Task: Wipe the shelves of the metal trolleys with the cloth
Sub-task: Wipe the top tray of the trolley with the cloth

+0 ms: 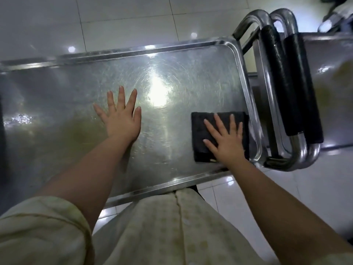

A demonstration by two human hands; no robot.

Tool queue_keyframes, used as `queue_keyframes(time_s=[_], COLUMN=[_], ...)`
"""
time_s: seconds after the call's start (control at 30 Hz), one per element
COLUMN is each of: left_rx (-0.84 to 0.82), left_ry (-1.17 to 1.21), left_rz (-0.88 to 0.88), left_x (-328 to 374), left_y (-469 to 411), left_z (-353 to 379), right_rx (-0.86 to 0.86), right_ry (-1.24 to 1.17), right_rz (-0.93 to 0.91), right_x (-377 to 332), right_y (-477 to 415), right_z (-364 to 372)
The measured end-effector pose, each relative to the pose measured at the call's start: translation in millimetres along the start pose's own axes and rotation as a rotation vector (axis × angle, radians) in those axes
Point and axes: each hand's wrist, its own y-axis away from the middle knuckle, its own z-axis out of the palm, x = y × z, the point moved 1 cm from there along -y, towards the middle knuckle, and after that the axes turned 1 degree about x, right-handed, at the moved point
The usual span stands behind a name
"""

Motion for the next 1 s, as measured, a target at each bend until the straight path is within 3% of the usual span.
queue_keyframes(time_s=[0.07,0.13,0.23,0.37,0.47,0.57,0.7,0.8,0.9,1.0], left_rx=[0.006,0.006,0.004,-0.002,-0.001,-0.003,-0.009,-0.012,-0.010,-0.025], left_ry=[0.008,0.004,0.003,-0.013,-0.011,-0.012,-0.024,-0.031,-0.034,-0.040], left_rz=[0.005,0.009,0.003,0.004,0.005,0.007,0.006,0.006,0.007,0.010], left_x=[0,0,0,-2,0,1,0,-1,-2,-3], left_y=[0,1,1,1,3,3,4,5,4,4], left_z=[0,0,-1,-1,0,1,0,-1,-2,-3], right_rx=[-0.056,-0.106,-0.101,0.030,0.032,0.036,-0.053,-0.124,-0.105,-0.021], right_ry=[-0.012,0.025,0.003,-0.030,-0.064,-0.047,-0.019,0.032,-0.006,-0.034], right_rz=[0.150,0.151,0.041,-0.286,-0.343,-0.264,0.085,0.107,0.075,-0.181], right_x=[52,63,9,-114,-142,-90,29,58,1,-98], right_y=[16,25,24,19,18,27,47,53,45,35], right_z=[-4,-5,0,8,8,10,6,4,5,9])
